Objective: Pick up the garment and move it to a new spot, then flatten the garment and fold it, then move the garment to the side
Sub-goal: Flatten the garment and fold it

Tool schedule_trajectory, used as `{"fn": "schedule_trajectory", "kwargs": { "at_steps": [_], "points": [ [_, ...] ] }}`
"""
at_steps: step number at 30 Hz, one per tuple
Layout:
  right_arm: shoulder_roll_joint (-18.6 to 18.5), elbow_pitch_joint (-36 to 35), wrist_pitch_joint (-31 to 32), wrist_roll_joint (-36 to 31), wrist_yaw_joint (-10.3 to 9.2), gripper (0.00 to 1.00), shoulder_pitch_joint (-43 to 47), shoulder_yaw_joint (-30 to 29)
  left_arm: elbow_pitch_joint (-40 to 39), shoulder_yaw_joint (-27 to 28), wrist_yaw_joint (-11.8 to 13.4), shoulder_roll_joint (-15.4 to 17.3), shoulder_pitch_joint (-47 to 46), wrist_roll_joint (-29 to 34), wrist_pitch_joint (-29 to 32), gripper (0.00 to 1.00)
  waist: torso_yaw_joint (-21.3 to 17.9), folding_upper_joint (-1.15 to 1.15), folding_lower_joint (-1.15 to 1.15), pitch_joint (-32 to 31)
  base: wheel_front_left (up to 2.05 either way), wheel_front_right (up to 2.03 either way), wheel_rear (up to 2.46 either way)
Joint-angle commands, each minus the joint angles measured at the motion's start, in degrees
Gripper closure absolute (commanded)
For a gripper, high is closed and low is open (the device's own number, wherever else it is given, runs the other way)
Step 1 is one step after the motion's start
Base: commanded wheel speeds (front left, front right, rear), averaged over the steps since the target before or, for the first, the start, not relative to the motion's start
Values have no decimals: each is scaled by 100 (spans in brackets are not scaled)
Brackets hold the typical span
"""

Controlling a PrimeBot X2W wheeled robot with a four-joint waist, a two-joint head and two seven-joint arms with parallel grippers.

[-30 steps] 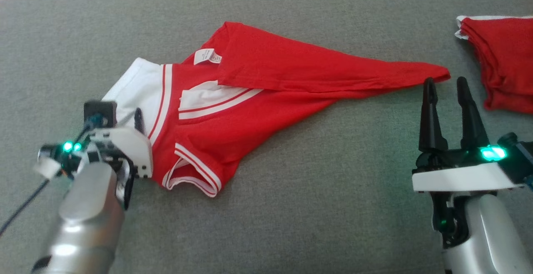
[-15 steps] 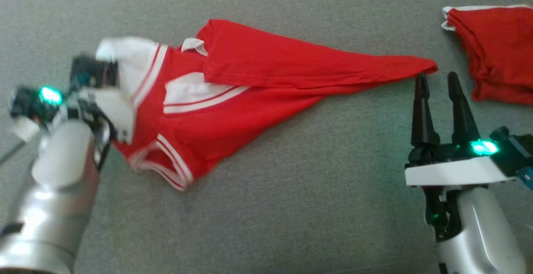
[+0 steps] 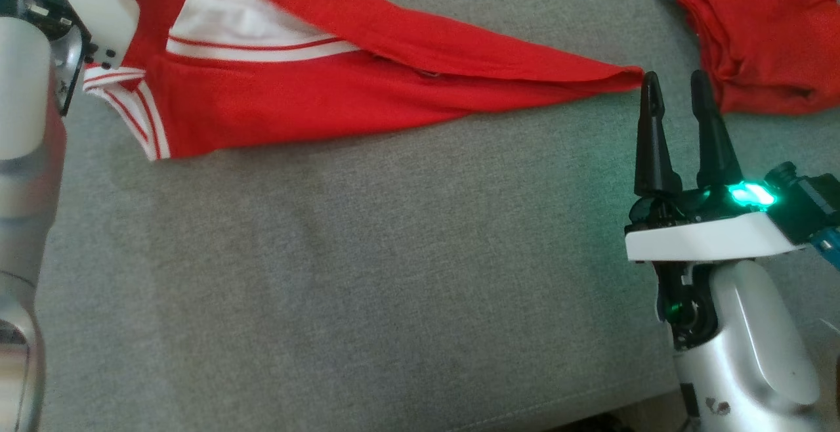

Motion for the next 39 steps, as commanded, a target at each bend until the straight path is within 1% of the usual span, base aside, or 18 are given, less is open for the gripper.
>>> {"fn": "schedule_trajectory", "kwargs": {
  "at_steps": [1,3,8,12,16,19,22,30,34,39],
  "points": [
    [8,-208,-61,30,-4,0,-105,144,-69,117,106,245,-239,38,-91,0,-63,0,-1,77,0,0,0],
    [8,-212,-61,31,-4,0,-107,117,-1,150,242,104,-294,-17,-310,0,-23,0,-1,74,0,0,0],
    [8,-183,-61,-102,-4,0,-89,54,105,283,398,-255,-127,-311,-965,0,232,0,-1,-115,0,0,0],
    [8,-160,-62,-266,-4,0,-19,-26,36,472,512,-564,278,-658,-1498,0,542,0,-1,-389,0,0,0],
    [8,-111,-62,-436,-4,0,103,-115,-275,688,565,-877,922,-1060,-1797,0,883,0,-1,-695,0,0,0],
    [8,-87,-58,-566,-4,0,236,-209,-632,769,586,-1108,1583,-1295,-1872,0,1128,0,-1,-912,0,0,0],
    [8,-81,-17,-636,-4,0,400,-248,-1112,735,645,-1284,2276,-1374,-1903,0,1342,0,-1,-1091,0,0,0],
    [8,-16,71,-769,-4,0,754,-284,-2693,811,1024,-1629,4128,-1558,-1917,0,1690,0,-1,-1360,0,0,0],
    [8,-27,230,-1067,-4,0,712,-394,-3179,717,1096,-1732,4598,-1580,-1918,0,1893,0,-1,-1334,0,0,0],
    [-57,-72,746,-1608,-4,0,276,-530,-3460,485,1114,-1789,4671,-1461,-1918,0,2241,0,-1,-1092,0,0,0]
  ]
}}
